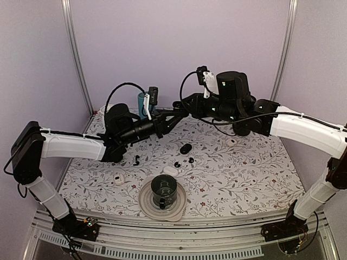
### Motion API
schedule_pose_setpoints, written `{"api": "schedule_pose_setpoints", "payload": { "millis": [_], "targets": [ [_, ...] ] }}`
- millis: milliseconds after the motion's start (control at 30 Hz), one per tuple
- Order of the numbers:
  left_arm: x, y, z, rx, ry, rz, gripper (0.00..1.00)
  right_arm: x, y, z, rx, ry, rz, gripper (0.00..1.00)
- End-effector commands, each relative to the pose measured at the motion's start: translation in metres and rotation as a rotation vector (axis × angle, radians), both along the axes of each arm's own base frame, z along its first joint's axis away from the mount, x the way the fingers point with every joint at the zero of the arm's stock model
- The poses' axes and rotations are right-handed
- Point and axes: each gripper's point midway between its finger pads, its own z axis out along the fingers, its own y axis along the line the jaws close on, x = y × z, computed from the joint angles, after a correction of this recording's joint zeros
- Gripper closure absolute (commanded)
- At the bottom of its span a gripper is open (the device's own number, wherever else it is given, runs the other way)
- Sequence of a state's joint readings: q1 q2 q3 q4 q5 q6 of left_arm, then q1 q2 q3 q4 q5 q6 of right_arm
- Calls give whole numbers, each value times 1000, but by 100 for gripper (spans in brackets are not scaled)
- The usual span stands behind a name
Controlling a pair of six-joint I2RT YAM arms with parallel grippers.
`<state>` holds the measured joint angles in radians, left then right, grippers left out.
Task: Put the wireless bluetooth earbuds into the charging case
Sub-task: Insert the right earbud into the right side groove of the charging case.
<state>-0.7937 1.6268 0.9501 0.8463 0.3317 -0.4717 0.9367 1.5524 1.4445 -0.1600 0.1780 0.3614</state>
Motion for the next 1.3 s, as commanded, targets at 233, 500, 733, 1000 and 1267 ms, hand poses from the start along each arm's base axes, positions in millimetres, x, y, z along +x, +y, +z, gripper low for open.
{"api": "schedule_pose_setpoints", "payload": {
  "millis": [233, 500, 733, 1000, 1267],
  "targets": [
    [5, 15, 29, -34, -73, 81, 100, -10, 7, 4, -25, 3, 34, 90],
    [6, 15, 29, -22, -87, 92, 100, -12, 15, 0, -28, 18, 64, 90],
    [7, 17, 33, -20, -111, 103, 100, -13, 18, -4, -35, 28, 70, 90],
    [8, 17, 35, -21, -124, 113, 100, -13, 19, -5, -40, 31, 74, 89],
    [10, 19, 39, -30, -131, 131, 100, -14, 21, -5, -43, 31, 82, 88]
  ]
}}
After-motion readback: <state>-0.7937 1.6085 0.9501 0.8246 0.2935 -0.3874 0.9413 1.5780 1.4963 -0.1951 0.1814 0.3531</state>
